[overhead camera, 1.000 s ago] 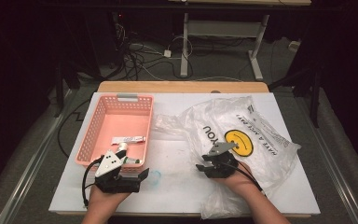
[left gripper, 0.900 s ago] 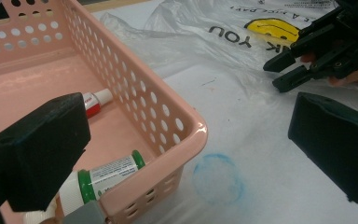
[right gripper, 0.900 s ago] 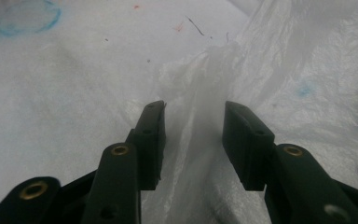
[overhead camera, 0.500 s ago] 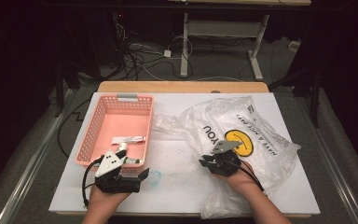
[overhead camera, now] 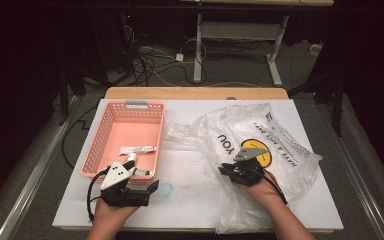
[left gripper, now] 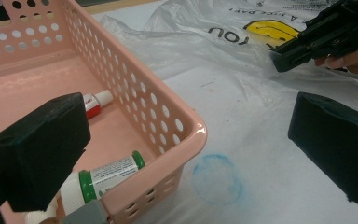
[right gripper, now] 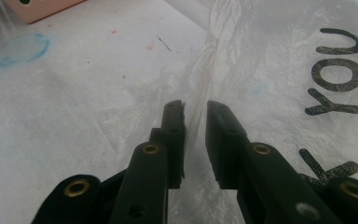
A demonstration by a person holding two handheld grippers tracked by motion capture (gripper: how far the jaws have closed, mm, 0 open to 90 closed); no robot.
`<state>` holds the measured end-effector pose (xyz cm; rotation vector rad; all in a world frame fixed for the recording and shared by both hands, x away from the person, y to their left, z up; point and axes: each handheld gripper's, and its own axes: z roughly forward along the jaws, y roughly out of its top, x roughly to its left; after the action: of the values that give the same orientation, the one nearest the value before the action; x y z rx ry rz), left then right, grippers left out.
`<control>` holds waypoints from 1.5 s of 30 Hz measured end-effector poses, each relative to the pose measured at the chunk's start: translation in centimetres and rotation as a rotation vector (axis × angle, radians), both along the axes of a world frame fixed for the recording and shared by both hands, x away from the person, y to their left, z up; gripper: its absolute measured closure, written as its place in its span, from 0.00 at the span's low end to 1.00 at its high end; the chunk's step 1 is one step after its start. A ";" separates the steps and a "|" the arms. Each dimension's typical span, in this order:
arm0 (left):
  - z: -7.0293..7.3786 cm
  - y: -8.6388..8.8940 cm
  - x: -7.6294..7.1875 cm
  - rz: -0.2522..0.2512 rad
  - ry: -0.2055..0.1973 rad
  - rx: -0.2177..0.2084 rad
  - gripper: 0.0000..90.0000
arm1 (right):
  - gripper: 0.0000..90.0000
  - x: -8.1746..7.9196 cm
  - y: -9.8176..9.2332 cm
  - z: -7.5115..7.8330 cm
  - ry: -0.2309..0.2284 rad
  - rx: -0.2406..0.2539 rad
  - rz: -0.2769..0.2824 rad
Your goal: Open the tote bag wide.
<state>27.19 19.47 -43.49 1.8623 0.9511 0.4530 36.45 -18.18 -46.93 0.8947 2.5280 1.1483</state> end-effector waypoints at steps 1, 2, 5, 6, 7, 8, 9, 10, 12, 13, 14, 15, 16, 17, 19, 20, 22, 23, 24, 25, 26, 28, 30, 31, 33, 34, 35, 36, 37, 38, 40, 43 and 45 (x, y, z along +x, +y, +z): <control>0.0 0.0 0.0 -0.001 -0.001 0.001 0.00 | 0.83 0.0 0.0 0.0 0.005 -0.006 -0.002; 0.0 0.0 0.0 0.000 -0.001 0.001 0.00 | 0.82 0.0 0.1 -0.1 0.008 -0.013 -0.001; 0.0 0.0 0.0 0.002 -0.001 0.003 0.00 | 0.82 0.1 0.4 -0.6 0.016 -0.035 -0.002; 0.0 0.0 0.0 0.003 0.000 0.003 0.00 | 0.83 0.2 0.4 -0.7 0.022 -0.037 0.000; 0.0 0.1 0.0 0.003 0.000 0.004 0.00 | 0.85 0.2 0.4 -0.8 0.024 -0.036 -0.003; 0.0 0.1 0.0 0.003 0.000 0.005 0.00 | 0.88 0.3 0.3 -0.8 0.026 -0.028 -0.004; -0.1 0.1 0.0 0.003 0.001 0.006 0.00 | 0.91 0.3 0.2 -0.7 0.027 -0.016 -0.003; -0.1 0.1 0.1 0.003 0.001 0.006 0.00 | 0.95 0.2 0.1 -0.6 0.021 -0.008 -0.004; -0.1 0.1 0.1 0.003 0.003 0.007 0.00 | 1.00 0.1 0.0 -0.4 -0.002 0.002 -0.007; -0.1 0.0 0.1 0.002 0.004 0.010 0.00 | 1.00 0.0 -0.1 -0.3 -0.014 0.007 -0.007; -0.1 0.0 0.1 0.001 0.006 0.010 0.00 | 1.00 0.0 -0.2 -0.2 -0.023 0.013 -0.012; -0.2 0.0 0.1 0.002 0.007 0.007 0.00 | 1.00 -0.1 -0.3 -0.1 -0.033 0.017 -0.011; -0.2 0.0 0.1 0.002 0.008 0.008 0.00 | 1.00 -0.2 -0.3 0.0 -0.045 0.021 -0.016; -0.2 0.0 0.1 0.002 0.007 0.008 0.00 | 1.00 -0.2 -0.4 0.1 -0.062 0.024 -0.014; -0.2 0.0 0.1 0.003 0.006 0.009 0.00 | 1.00 -0.4 -0.5 0.4 -0.084 0.037 -0.014; -0.2 0.0 0.1 0.003 0.006 0.009 0.00 | 1.00 -0.4 -0.6 0.5 -0.092 0.047 -0.017; -0.2 0.1 0.1 0.004 0.006 0.009 0.00 | 1.00 -0.6 -0.7 0.8 -0.107 0.067 -0.020; -0.2 0.1 0.1 0.004 0.006 0.009 0.00 | 1.00 -0.7 -0.8 1.0 -0.115 0.073 -0.024; -0.2 0.1 0.1 0.004 0.006 0.009 0.00 | 1.00 -0.7 -0.9 1.1 -0.119 0.078 -0.026; -0.2 0.1 0.1 0.004 0.006 0.010 0.00 | 1.00 -0.8 -1.0 1.2 -0.125 0.082 -0.028; -0.2 0.1 0.1 0.005 0.006 0.010 0.00 | 1.00 -0.8 -1.1 1.4 -0.129 0.088 -0.031; -0.2 0.1 0.2 0.005 0.006 0.010 0.00 | 1.00 -0.8 -1.3 1.6 -0.138 0.097 -0.037; -0.2 0.1 0.2 0.005 0.005 0.010 0.00 | 1.00 -0.8 -1.6 1.9 -0.146 0.107 -0.043; -0.2 0.1 0.2 0.006 0.005 0.011 0.00 | 1.00 -0.9 -1.7 2.0 -0.152 0.112 -0.048; -0.2 0.2 0.2 0.007 0.005 0.011 0.00 | 1.00 -0.9 -1.9 2.3 -0.160 0.129 -0.057; -0.2 0.2 0.2 0.007 0.005 0.011 0.00 | 1.00 -0.9 -2.0 2.5 -0.167 0.136 -0.061; -0.2 0.2 0.2 0.008 0.004 0.011 0.00 | 1.00 -1.0 -2.1 2.7 -0.174 0.140 -0.067; -0.2 0.2 0.2 0.008 0.003 0.011 0.00 | 1.00 -1.0 -2.2 2.8 -0.182 0.145 -0.069; -0.2 0.2 0.2 0.009 0.003 0.011 0.00 | 1.00 -1.1 -2.3 3.0 -0.191 0.150 -0.075; -0.2 0.2 0.2 0.009 0.002 0.010 0.00 | 1.00 -1.1 -2.4 3.2 -0.199 0.154 -0.078; -0.2 0.3 0.2 0.010 0.002 0.010 0.00 | 1.00 -1.2 -2.7 3.6 -0.215 0.164 -0.079; -0.2 0.3 0.2 0.011 0.001 0.010 0.00 | 1.00 -1.3 -3.0 4.3 -0.234 0.177 -0.088; -0.2 0.4 0.3 0.012 0.001 0.011 0.00 | 1.00 -1.4 -3.2 4.7 -0.247 0.184 -0.093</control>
<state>27.45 19.85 -43.69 1.8676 0.9628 0.4648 35.04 -21.39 -42.24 0.8429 2.1903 1.3853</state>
